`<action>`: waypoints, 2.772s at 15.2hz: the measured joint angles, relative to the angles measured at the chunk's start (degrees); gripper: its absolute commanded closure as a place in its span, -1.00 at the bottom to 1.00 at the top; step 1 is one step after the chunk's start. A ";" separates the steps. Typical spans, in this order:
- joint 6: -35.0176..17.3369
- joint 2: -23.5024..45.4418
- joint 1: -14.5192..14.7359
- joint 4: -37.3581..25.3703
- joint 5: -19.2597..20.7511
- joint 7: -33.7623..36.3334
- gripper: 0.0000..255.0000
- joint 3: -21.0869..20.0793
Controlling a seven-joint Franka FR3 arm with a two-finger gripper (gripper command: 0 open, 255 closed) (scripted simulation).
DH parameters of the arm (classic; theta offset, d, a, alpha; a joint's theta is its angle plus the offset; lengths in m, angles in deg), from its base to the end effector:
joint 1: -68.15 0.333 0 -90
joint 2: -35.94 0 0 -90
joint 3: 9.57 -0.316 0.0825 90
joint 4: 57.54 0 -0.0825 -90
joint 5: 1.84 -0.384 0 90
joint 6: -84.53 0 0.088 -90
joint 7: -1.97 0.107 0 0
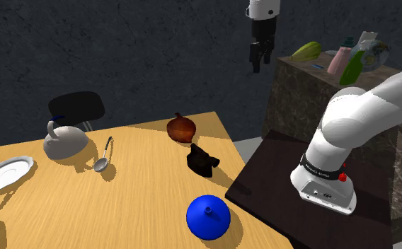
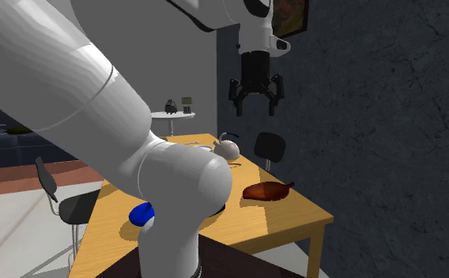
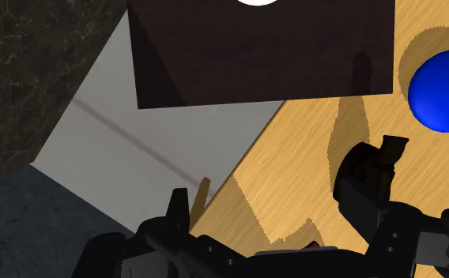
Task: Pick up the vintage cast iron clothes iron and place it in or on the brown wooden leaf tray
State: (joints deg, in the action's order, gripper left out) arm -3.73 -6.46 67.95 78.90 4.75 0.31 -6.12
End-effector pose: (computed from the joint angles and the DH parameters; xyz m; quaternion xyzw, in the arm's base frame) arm 0.3123 -0.0369 0.5616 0.9980 -0.0073 -0.0521 0.0352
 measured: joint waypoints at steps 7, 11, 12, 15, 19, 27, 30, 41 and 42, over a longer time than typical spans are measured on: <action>-8.84 1.13 1.80 6.93 -2.97 4.71 -1.00 -3.18; -16.81 4.25 3.24 11.01 -5.06 8.05 -1.00 -5.60; -18.62 4.99 3.66 11.82 -5.60 8.95 -1.00 -6.29; -24.57 8.44 4.78 13.57 -7.02 11.48 -1.00 -8.28; -33.05 15.31 6.25 14.22 -8.58 15.28 -1.00 -11.33; -50.12 31.00 7.92 13.67 -8.27 23.75 -1.00 -17.22; -55.36 37.69 8.21 11.54 -6.00 27.95 -1.00 -19.08; -64.63 48.67 8.49 9.82 0.50 34.20 -1.00 -19.08; -64.72 48.77 8.49 9.81 0.57 34.24 -1.00 -19.05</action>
State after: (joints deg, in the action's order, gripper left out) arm -68.45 42.31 76.44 88.71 5.32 34.55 -25.17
